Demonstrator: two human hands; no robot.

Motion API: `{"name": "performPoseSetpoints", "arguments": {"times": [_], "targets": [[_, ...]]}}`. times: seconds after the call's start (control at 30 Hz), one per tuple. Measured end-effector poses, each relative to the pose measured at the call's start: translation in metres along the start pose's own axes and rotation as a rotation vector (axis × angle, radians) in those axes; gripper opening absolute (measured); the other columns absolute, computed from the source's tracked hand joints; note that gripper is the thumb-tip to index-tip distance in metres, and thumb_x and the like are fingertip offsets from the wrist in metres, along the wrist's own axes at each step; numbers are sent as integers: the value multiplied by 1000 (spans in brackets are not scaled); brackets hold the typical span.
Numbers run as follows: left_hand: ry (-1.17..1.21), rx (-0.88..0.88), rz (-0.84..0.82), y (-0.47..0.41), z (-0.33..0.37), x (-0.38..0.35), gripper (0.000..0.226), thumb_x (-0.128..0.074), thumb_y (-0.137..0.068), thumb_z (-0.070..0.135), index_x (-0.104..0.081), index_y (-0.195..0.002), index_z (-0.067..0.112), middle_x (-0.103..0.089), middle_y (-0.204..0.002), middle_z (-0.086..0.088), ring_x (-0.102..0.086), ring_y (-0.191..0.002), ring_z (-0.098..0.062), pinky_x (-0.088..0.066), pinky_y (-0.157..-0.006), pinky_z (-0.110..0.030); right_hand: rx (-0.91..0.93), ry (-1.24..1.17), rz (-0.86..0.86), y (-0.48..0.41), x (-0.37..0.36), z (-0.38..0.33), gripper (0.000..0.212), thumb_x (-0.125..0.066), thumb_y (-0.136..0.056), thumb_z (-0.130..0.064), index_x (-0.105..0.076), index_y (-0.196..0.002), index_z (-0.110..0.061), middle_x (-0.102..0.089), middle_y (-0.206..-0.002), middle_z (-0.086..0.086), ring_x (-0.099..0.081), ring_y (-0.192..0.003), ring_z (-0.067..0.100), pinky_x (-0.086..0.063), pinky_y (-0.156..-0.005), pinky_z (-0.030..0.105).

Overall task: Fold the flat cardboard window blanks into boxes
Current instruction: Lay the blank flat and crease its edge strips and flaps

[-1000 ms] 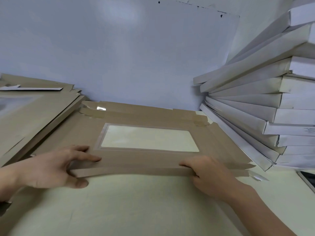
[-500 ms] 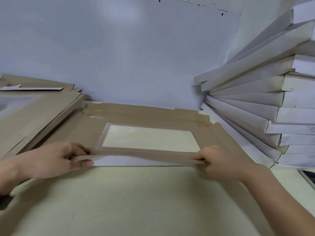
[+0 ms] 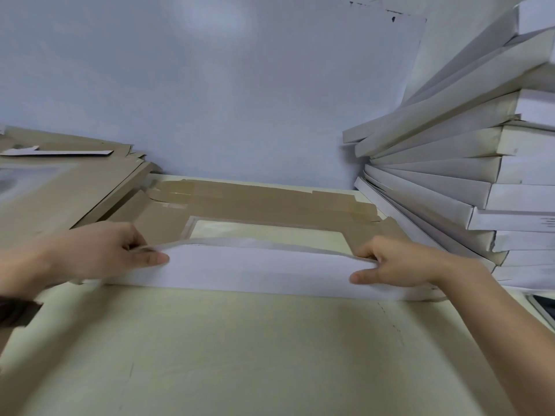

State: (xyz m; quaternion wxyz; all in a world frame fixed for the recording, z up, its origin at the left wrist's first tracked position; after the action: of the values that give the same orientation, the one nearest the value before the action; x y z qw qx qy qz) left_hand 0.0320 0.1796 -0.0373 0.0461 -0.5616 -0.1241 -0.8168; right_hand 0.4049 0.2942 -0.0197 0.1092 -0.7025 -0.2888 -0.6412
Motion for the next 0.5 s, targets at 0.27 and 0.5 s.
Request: {"name": "performPoseSetpoints", "arguments": {"times": [0.27,0.5], "targets": [[-229,26,148,-8,12,16,47,-56,-82,64,-68,-67,22,-45,-36,10,-50,-43,2,-30,-44,-20,-13,17,188,-14,10,13,41,-72,-79,-48,-57,-76,-10,-61,-76,4,-56,-74,18,-45,-65,33],[-360,18,341,-6,17,20,44,-53,-76,72,-52,-89,30,-60,-81,9,-58,-84,-20,-45,-66,-30,-34,137,426,-12,6,21,35,-57,-81,-61,-55,-90,-28,-55,-81,-14,-52,-83,16,-30,-69,34]]}}
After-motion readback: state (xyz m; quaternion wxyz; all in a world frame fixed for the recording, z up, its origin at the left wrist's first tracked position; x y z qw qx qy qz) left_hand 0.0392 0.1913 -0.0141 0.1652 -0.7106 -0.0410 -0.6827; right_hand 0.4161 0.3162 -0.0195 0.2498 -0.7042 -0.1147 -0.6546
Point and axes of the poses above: each hand's wrist, its own y-axis away from the middle knuckle, its own x-axis out of the back of the hand, z = x × y, the point moved 9 cm from there along -y, towards the middle knuckle
